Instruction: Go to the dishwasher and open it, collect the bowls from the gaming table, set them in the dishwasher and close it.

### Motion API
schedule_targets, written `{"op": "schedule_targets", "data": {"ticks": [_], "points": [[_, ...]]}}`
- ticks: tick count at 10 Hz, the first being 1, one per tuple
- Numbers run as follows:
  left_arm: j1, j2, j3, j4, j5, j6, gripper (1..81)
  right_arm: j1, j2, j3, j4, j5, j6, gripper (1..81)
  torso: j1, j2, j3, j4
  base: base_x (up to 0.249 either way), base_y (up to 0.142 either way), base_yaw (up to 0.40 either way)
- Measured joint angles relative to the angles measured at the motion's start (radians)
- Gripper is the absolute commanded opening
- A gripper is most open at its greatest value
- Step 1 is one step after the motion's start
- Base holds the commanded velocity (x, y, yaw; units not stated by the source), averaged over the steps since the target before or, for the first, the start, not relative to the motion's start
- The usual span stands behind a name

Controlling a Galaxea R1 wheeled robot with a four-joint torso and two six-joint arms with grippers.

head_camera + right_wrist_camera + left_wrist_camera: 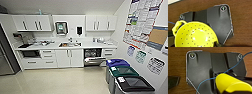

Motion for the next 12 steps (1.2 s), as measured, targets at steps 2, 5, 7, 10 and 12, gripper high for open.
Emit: {"op": "schedule_targets", "data": {"ticks": [2,5,7,10,12], "points": [[0.001,0.000,0.000,0.000,0.000,0.000,1.0,-0.001,0.000,0.000,0.000,0.000,0.000,1.0,0.000,0.000,0.000,0.000,0.192,0.000,0.000],[0.002,0.000,0.000,0.000,0.000,0.000,1.0,0.000,0.001,-0.002,0.000,0.001,0.000,1.0,0.000,0.000,0.000,0.000,0.191,0.000,0.000],[-0.001,0.000,0.000,0.000,0.000,0.000,1.0,0.000,0.001,-0.002,0.000,0.000,0.000,1.0,0.001,0.000,0.000,0.000,0.148,0.000,0.000],[0.006,0.000,0.000,0.000,0.001,0.000,1.0,0.002,0.003,-0.002,-0.002,0.000,0.000,1.0,-0.001,0.000,0.000,0.000,0.135,0.000,0.000],[0.002,0.000,0.000,0.000,0.001,0.000,1.0,0.003,0.008,-0.002,-0.003,-0.004,0.000,1.0,0.000,0.000,0.000,0.000,0.136,0.000,0.000]]}}
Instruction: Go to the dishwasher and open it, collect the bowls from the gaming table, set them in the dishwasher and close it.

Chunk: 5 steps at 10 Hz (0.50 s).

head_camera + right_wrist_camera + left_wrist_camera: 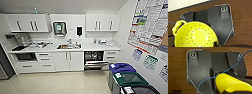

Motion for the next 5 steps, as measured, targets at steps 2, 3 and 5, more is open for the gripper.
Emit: {"op": "schedule_targets", "data": {"ticks": [2,3,5], "points": [[0.000,0.000,0.000,0.000,0.000,0.000,1.0,-0.003,0.001,0.000,-0.001,-0.001,0.000,1.0,-0.001,0.000,0.000,0.000,0.153,0.000,0.000],[0.000,0.000,0.000,0.000,0.000,0.000,1.0,-0.003,-0.001,0.000,-0.001,-0.001,0.000,1.0,-0.001,0.000,0.000,0.000,0.155,0.000,0.000],[-0.003,0.000,0.000,0.000,-0.001,0.000,1.0,0.000,0.000,-0.001,-0.001,0.001,0.000,1.0,0.000,0.000,0.000,0.000,0.136,0.000,0.000]]}}
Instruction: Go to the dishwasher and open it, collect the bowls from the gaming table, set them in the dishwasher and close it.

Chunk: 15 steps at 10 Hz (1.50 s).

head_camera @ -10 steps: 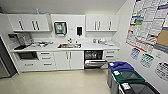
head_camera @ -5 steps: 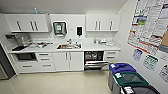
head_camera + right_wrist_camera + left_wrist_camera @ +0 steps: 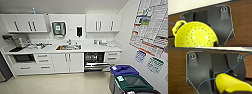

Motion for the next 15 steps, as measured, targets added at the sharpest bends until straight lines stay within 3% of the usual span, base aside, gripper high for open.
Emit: {"op": "schedule_targets", "data": {"ticks": [15], "points": [[0.003,0.000,0.000,0.000,0.000,0.000,1.0,0.000,-0.002,-0.004,-0.002,-0.001,0.000,1.0,0.001,0.000,0.000,0.000,0.115,0.000,0.000]]}}
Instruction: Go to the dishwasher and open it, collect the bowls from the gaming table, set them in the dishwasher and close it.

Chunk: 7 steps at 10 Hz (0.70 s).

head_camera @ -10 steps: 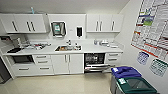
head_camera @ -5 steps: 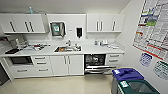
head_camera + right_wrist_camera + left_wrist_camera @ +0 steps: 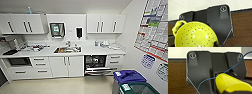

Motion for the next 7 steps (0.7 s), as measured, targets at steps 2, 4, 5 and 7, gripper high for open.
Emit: {"op": "schedule_targets", "data": {"ticks": [2,4,5,7], "points": [[0.004,-0.001,-0.001,0.000,0.000,0.000,1.0,-0.004,0.000,-0.001,0.000,0.000,0.000,1.0,-0.001,-0.001,0.000,0.000,0.113,0.000,0.000],[0.011,0.000,0.000,0.000,0.004,0.000,1.0,-0.011,0.000,-0.004,0.000,-0.003,0.000,1.0,-0.003,-0.001,0.000,0.000,0.113,0.000,0.000],[0.005,0.006,0.000,0.000,0.004,0.000,1.0,-0.004,-0.005,-0.004,0.000,-0.002,0.000,1.0,-0.001,-0.001,0.000,0.000,0.113,0.000,0.000],[-0.017,0.000,-0.005,0.000,-0.012,0.000,1.0,0.016,0.002,-0.001,-0.001,0.011,0.000,1.0,0.000,0.000,0.000,0.000,0.113,0.000,0.000]]}}
